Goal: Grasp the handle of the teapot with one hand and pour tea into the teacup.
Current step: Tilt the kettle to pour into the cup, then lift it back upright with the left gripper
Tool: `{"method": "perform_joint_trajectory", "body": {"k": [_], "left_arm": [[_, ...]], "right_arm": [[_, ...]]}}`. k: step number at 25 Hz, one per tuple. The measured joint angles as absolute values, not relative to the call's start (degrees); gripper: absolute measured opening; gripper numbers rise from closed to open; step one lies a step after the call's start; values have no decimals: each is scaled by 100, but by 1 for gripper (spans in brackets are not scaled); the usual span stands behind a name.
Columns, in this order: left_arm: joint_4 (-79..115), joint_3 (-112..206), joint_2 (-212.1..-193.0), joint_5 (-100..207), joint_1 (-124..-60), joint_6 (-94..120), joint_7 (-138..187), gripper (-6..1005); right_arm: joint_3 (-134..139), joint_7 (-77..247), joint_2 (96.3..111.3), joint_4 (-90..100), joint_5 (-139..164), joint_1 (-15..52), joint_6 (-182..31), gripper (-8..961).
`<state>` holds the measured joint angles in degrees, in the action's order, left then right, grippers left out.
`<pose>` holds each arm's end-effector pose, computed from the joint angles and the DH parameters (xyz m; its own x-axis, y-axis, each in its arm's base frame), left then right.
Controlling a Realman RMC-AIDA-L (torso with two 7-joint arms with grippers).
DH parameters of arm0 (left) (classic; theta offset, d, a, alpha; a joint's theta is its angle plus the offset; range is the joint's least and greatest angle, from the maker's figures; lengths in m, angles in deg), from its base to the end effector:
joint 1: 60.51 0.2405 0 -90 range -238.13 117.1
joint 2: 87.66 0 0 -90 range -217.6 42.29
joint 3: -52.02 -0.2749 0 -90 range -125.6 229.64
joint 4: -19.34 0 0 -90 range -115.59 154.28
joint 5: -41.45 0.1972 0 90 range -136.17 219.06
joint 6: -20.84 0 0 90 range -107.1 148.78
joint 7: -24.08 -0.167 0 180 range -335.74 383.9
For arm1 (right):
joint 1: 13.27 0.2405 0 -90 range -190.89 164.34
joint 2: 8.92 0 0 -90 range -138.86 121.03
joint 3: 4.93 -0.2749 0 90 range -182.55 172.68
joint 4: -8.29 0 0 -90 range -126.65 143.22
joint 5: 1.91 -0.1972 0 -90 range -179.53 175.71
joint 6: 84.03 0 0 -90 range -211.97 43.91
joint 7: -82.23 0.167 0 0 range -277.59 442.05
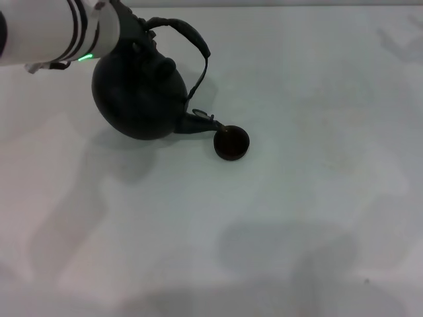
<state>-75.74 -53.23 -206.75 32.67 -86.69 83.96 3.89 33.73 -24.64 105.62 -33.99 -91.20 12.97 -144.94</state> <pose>-0.1509 0.3735 -0.0373 0.9392 0.3088 -0.1504 0.0949 -0.6541 -0.7504 0.3117 0.4102 0.0894 0.7579 -0.1329 -0.6387 -0.6207 -0.4484 -0.6432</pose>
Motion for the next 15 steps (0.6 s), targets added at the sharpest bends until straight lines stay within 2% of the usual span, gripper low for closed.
{"method": "perform_joint_trajectory", "body": {"k": [15], "left_arm": [[-7564, -5327, -20675, 3266, -8679, 8398, 396, 130]], "right_arm": [[3375, -2464, 10560, -3399, -9098, 1300, -14450, 845]]}}
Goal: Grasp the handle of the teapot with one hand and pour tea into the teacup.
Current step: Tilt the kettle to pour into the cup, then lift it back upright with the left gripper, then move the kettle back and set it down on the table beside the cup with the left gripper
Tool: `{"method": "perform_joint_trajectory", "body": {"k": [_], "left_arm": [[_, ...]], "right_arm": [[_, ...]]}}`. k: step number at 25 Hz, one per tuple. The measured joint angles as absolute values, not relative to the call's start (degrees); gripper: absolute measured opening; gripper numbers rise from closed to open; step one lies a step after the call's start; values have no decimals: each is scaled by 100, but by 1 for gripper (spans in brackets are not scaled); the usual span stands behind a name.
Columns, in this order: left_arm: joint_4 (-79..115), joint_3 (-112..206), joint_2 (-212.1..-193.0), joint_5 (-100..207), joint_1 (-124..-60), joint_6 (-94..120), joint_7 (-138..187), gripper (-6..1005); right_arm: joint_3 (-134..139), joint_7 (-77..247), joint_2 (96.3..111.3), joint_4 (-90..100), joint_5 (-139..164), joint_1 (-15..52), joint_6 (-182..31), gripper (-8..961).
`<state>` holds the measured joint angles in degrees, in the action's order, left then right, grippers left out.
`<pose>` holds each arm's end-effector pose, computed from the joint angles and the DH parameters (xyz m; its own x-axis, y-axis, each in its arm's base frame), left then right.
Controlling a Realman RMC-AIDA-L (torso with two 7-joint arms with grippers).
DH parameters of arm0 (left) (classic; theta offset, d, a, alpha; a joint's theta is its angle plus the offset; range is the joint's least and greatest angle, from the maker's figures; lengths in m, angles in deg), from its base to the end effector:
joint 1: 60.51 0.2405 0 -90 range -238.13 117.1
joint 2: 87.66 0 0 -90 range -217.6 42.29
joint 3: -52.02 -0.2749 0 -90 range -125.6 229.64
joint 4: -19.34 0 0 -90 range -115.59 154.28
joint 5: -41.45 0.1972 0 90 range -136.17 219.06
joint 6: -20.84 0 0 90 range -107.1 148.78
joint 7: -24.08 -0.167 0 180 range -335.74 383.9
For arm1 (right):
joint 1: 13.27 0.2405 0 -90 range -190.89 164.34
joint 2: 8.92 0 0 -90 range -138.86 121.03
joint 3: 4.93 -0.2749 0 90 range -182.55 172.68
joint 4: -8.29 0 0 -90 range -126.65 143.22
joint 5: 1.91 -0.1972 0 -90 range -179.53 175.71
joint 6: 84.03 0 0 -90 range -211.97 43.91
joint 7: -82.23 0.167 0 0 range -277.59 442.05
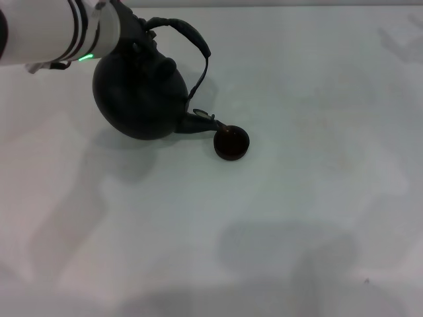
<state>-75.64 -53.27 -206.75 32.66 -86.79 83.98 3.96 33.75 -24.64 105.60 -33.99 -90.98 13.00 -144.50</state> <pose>-0.1507 0.3737 -0.0377 0.9390 0.3091 -0.1509 0.0951 -0.6548 -0.7498 0.3129 0.4108 0.0896 0.7605 -0.1365 -0.6348 -0.6199 -0.4435 -0.6473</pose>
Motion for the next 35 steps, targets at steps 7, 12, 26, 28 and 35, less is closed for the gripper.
{"method": "perform_joint_trajectory", "body": {"k": [7, 12, 26, 28, 35], "left_arm": [[-7564, -5326, -20675, 3266, -8680, 8404, 396, 130], [-7567, -5327, -20675, 3266, -8680, 8404, 396, 130], [-7679, -5046, -20664, 2975, -8431, 8175, 581, 130], [-7746, -4870, -20655, 2709, -8362, 8132, 480, 130], [-7886, -3840, -20654, 1320, -8100, 8088, -391, 130]], "right_arm": [[3374, -2463, 10560, -3389, -9089, 1300, -14430, 845], [3373, -2463, 10560, -3374, -9086, 1300, -14418, 845], [3412, -2462, 10535, -3328, -9068, 1300, -14344, 845], [3423, -2450, 10526, -3328, -9066, 1304, -14344, 845], [3436, -2422, 10507, -3325, -9057, 1325, -14344, 845]]}}
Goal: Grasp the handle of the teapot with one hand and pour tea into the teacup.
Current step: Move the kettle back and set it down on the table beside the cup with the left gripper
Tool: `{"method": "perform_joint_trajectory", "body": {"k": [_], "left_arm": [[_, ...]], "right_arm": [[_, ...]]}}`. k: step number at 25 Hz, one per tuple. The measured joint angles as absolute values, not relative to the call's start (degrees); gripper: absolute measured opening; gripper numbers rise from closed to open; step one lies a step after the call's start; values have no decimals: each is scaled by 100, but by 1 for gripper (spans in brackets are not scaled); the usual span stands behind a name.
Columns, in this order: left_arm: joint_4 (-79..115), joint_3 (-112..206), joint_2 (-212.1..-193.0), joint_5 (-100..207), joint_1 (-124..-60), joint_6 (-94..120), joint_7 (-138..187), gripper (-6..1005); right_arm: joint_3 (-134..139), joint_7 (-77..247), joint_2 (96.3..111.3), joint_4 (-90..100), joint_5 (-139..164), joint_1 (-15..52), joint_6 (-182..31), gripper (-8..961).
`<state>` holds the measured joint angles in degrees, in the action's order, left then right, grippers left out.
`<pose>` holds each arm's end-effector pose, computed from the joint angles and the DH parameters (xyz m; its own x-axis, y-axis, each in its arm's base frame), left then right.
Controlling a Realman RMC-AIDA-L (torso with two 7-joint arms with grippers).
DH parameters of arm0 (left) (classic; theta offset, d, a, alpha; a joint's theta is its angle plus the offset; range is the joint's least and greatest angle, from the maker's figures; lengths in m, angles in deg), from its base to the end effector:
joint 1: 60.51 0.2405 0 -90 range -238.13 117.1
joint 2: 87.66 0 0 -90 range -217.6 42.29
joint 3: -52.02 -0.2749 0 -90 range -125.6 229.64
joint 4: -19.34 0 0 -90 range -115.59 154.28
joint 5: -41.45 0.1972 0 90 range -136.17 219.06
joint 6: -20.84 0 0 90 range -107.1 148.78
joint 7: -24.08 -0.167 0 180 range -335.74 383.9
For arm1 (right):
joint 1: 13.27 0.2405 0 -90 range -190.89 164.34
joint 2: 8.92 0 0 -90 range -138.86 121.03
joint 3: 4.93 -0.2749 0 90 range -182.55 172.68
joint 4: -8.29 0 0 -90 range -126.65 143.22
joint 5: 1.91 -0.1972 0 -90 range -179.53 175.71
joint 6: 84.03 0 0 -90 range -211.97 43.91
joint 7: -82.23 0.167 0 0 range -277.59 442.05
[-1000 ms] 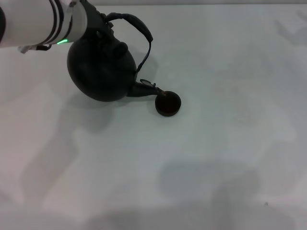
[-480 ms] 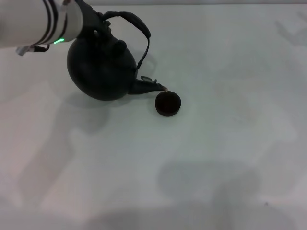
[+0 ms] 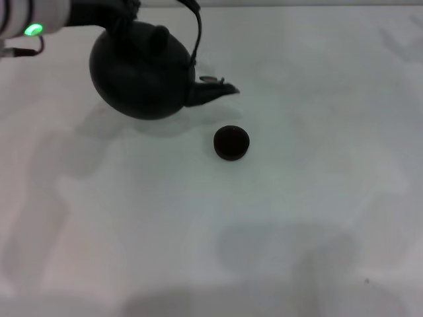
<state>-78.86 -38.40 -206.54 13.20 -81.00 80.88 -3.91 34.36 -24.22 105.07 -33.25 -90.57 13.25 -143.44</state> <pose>-0.1608 0.3754 0.0043 0.9141 0.3722 0.1611 0.3711 -0.6074 -0.7024 0.3162 0.4128 0.0893 0.7637 -0.1546 -0.6268 -0.6218 -0.4375 -0.6496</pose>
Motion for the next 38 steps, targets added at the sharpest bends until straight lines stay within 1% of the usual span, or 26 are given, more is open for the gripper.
{"method": "perform_joint_trajectory", "body": {"k": [11, 16, 22, 26, 34, 38], "left_arm": [[-7523, -2721, -20660, -1216, -7246, 7710, -2809, 131], [-6819, -2209, -20664, -2807, -6928, 7667, -4221, 131], [-5682, -1520, -20651, -4558, -6701, 8011, -6042, 130], [-4949, -1051, -20650, -5190, -6682, 8341, -6756, 130], [-3361, 454, -20630, -5462, -6962, 9334, -7767, 131], [-2867, 856, -20621, -5446, -7018, 9656, -8167, 130]], "right_arm": [[3450, -2352, 10507, -3320, -9041, 1302, -14359, 845], [3453, -2257, 10507, -3320, -8983, 1321, -14366, 845], [3463, -2153, 10501, -3322, -8891, 1290, -14377, 845], [3477, -2019, 10498, -3323, -8771, 1283, -14373, 845], [3506, -1957, 10506, -3331, -8739, 1263, -14374, 845], [3506, -1951, 10528, -3320, -8697, 1240, -14351, 845]]}}
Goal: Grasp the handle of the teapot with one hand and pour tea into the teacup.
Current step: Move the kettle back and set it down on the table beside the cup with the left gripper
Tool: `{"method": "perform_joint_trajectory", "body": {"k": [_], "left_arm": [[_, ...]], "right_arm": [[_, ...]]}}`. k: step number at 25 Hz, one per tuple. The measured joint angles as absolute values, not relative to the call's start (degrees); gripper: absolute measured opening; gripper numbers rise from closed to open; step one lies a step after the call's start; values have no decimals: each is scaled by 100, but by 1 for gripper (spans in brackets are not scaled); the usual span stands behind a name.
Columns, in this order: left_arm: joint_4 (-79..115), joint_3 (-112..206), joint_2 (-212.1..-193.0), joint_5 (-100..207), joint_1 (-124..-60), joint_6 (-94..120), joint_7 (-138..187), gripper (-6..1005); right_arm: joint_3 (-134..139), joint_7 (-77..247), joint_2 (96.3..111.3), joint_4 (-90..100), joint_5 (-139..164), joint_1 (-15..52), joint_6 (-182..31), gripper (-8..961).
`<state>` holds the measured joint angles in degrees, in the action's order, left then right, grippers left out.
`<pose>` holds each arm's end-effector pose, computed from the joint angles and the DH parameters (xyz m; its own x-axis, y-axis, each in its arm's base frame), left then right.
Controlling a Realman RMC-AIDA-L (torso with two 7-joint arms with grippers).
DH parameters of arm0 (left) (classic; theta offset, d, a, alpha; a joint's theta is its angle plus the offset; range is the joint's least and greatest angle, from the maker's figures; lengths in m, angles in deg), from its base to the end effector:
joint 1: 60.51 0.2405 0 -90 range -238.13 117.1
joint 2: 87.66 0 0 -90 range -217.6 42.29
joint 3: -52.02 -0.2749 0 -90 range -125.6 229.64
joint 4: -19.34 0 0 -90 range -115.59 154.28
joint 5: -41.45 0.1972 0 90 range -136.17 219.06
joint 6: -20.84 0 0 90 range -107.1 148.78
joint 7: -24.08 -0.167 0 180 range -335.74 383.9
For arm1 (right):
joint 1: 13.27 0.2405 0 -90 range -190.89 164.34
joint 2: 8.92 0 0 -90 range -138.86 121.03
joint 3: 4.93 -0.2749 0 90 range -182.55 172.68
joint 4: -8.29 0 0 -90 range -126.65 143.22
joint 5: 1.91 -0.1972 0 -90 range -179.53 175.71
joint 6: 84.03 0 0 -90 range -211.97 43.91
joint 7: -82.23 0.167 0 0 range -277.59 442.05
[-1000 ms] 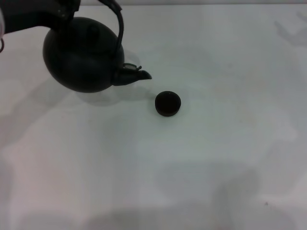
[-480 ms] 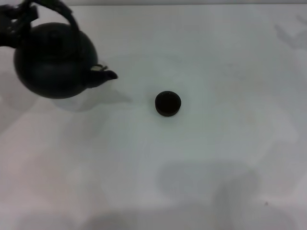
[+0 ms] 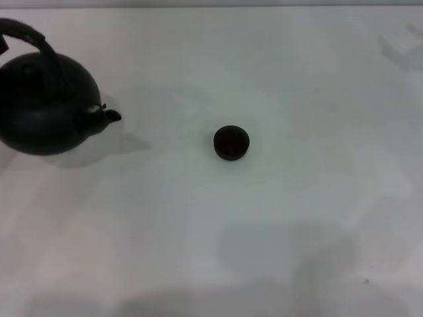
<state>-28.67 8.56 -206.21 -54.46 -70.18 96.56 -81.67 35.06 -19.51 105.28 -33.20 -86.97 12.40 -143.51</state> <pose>-0.3363 0.3072 0.0616 0.6567 0.1779 0.7329 0.6942 -0.5222 -0.4953 0.3256 0.4049 0.0779 0.7381 -0.2379 -0.6314 -0.6612 -0.4411 -0.6068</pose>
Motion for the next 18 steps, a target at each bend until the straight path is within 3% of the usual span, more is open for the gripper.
{"method": "perform_joint_trajectory", "body": {"k": [18], "left_arm": [[-1447, 1564, -20607, -5490, -7084, 9805, -9939, 131]], "right_arm": [[3515, -1854, 10534, -3240, -8597, 1220, -14328, 845]]}}
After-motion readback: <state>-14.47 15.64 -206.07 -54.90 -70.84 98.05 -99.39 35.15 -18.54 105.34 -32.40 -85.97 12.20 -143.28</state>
